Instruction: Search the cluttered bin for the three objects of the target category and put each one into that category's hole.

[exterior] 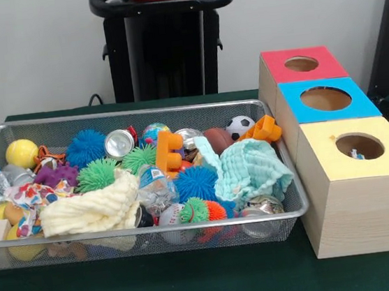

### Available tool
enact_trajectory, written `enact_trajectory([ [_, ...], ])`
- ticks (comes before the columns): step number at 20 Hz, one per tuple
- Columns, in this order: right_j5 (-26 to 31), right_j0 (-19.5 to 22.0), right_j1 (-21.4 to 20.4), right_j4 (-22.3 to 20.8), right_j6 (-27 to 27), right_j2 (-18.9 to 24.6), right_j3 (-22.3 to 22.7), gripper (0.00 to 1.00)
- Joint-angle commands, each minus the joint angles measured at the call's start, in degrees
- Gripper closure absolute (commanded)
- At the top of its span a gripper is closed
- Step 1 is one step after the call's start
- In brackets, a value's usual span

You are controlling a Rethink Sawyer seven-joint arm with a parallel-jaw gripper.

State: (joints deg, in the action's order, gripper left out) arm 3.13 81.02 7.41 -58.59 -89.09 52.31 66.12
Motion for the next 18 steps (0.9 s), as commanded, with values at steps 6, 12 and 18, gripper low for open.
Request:
enact_trajectory([
  [6,36.2,-6.0,-1.9,5.0,47.9,1.0,-6.8,1.00],
  [12,26.2,-5.2,-2.2,7.1,37.2,1.6,-2.9,1.00],
  [18,22.7,-0.8,-4.4,7.7,37.2,0.1,7.9,1.00],
])
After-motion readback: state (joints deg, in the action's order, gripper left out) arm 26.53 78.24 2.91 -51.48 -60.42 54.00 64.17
